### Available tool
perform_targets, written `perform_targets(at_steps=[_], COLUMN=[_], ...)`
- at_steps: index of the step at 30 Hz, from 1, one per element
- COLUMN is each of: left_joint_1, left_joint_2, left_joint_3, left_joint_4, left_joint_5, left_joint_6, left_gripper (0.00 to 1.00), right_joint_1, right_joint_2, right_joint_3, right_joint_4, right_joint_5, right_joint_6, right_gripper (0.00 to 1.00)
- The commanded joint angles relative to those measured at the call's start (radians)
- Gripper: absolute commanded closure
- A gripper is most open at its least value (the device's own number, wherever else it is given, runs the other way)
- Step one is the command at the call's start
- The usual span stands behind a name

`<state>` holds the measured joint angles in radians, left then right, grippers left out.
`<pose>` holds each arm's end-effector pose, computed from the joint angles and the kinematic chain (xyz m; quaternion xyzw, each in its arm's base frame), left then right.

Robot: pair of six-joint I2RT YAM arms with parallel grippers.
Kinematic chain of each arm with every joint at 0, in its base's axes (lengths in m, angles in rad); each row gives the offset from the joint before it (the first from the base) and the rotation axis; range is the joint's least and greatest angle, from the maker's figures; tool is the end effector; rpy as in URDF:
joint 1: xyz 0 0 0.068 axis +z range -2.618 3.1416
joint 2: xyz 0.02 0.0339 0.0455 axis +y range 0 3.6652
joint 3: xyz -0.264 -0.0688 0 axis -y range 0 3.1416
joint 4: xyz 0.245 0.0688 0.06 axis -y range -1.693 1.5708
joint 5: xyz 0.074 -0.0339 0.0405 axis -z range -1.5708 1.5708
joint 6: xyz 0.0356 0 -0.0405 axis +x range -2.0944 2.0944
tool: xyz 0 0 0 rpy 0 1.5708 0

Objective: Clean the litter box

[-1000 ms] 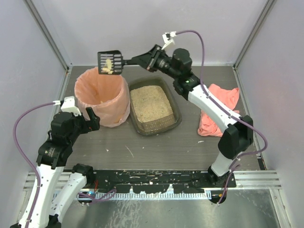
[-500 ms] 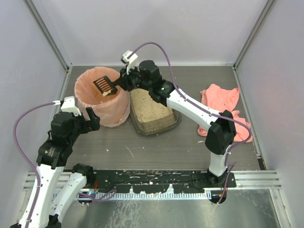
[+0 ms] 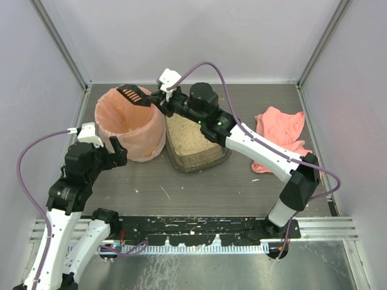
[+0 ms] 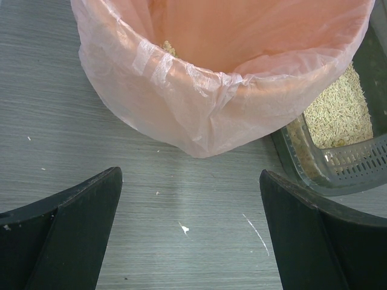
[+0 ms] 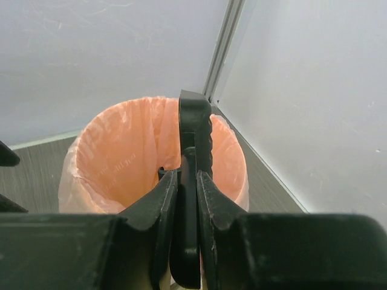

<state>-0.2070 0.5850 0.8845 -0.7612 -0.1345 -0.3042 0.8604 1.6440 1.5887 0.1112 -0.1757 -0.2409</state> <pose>0.1127 -0.0188 0.3402 -0.0765 0.8455 -0.0776 0.5227 0.2536 0.3044 0.4293 -0.4124 0.5499 0.2780 0.6710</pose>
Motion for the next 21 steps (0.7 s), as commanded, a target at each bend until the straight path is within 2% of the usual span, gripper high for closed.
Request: perform_targets(at_steps=[1,6,10,16,21], left_joint_1=[0.006,0.006,0.006,0.006,0.006], left_joint_2=[-0.002,-0.002,0.001,-0.001,-0.005], left_joint_3=[0.014,0.013,0.013,0.013,0.014], left_joint_4=[0.029,0.028,0.027,0.027,0.027], left_joint_5=[-0.005,-0.007,-0.007,-0.005,-0.01], left_joint_6=[-0.008,-0.008,-0.007,-0.007,-0.009], left_gripper=[0.02,0.02,0.02,0.02,0.02], right_joint_1=[0.006,0.005,-0.021,-0.23,-0.316], right_joint_2=[-0.029,-0.026,-0.086,-0.235,-0.328], right_joint_3=[0.04,0.083,0.069,-0.062,-0.111], right_joint_4=[0.084,0.055,0.012,0.024,-0.164], right_joint_5=[0.043,0.101,0.128,-0.01,0.049], right_joint_6=[0.059,0.269,0.41,0.673,0.597], right_gripper=[0.99,0.99,0.99,0.99,0.99])
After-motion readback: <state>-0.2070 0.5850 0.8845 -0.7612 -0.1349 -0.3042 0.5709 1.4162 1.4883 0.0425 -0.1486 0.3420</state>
